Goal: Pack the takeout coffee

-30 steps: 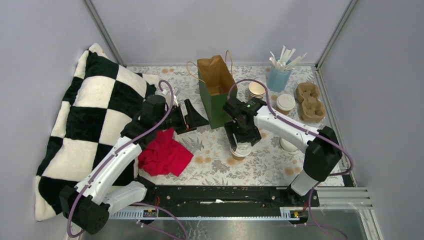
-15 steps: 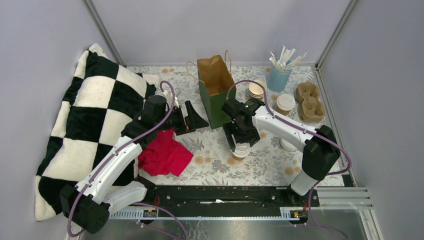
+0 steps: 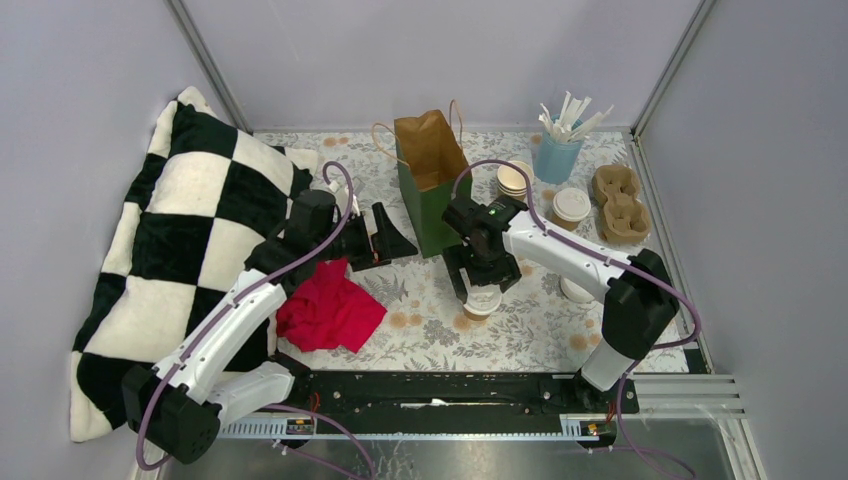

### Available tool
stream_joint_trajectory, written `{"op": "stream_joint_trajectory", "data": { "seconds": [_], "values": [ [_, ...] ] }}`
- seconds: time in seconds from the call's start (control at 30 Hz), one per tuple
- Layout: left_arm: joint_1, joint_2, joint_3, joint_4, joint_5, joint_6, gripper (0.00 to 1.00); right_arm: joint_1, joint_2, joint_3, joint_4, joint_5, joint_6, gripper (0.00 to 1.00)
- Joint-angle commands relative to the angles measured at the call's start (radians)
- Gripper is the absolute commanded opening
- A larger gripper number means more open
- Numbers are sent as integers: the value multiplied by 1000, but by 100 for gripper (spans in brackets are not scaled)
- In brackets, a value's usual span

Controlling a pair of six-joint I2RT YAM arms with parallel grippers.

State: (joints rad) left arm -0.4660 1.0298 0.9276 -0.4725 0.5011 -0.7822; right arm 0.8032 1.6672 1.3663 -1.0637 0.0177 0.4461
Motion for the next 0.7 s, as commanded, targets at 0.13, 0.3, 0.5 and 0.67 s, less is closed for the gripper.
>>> {"op": "stream_joint_trajectory", "data": {
  "seconds": [0.13, 0.3, 0.5, 0.67],
  "values": [
    [3, 11, 36, 17, 21, 24, 94, 11, -89, 43, -9, 22, 17, 99],
    [-41, 21, 36, 23, 33, 45, 90, -37, -248, -37, 2, -24, 21, 100],
    [-280, 115, 85, 18, -91, 101, 89, -318, -468, -314, 199, -358, -13, 93],
    [-422, 187, 112, 26, -192, 118, 88, -381, -488, -383, 265, -471, -22, 91]
  ]
}}
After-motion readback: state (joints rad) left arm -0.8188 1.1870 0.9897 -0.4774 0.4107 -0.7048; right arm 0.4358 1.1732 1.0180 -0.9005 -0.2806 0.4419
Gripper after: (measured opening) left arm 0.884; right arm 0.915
